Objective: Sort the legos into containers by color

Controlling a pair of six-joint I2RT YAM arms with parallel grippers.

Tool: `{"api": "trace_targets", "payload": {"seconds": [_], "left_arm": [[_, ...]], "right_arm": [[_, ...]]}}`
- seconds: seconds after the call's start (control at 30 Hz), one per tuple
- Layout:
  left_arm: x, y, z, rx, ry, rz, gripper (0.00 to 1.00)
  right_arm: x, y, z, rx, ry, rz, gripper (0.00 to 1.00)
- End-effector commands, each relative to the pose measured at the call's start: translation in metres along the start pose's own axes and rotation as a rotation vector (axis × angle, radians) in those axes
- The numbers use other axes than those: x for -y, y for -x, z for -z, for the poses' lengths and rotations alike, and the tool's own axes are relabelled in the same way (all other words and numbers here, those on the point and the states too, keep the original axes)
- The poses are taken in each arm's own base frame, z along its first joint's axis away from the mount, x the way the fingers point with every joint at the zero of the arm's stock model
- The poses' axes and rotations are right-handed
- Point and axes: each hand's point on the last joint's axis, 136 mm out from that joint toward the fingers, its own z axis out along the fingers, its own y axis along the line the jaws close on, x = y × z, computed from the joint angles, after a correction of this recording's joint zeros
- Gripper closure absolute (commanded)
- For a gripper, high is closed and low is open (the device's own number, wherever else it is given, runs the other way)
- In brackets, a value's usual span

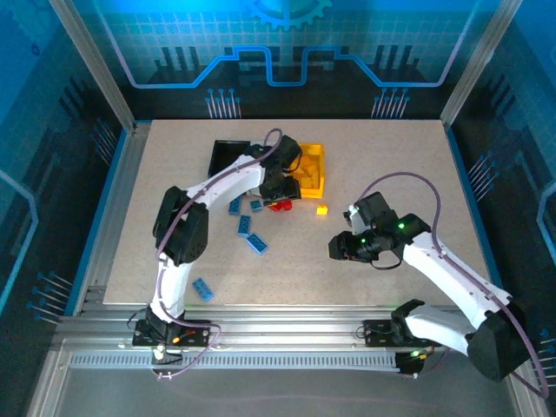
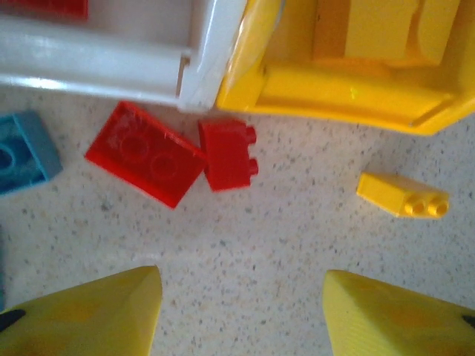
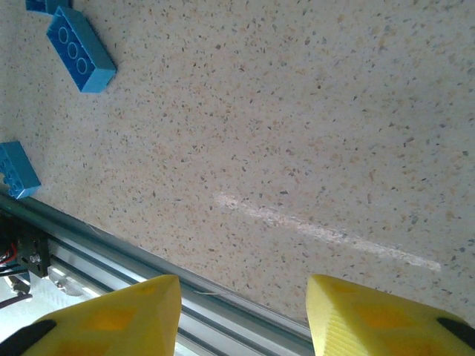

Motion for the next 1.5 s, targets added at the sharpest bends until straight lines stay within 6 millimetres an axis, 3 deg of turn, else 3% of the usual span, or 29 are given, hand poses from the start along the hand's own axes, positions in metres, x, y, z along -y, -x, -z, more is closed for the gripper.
{"api": "trace_targets", "payload": {"seconds": [0.0, 0.33, 0.5, 1.47], "left_arm": [[-0.014, 0.002, -0.009, -0.02, 0.126, -0.085, 0.41], [0.002, 0.008, -0.034, -0.034, 0.168, -0.128, 0.46], [-0.001, 0.007, -0.043, -0.05, 0.196, -0.123, 0.47], [-0.001, 0.007, -0.068, -0.079, 0.21, -0.126, 0.53]], "right_arm": [[0.007, -0.011, 0.003, -0.034, -0.002, -0.011, 0.52], [0.011, -0.007, 0.006, -0.042, -0.006, 0.0, 0.53], [0.013, -0.007, 0.001, -0.05, 0.006, -0.009, 0.54], [0.019, -0.009, -0.002, -0.067, 0.013, -0.032, 0.54]]}}
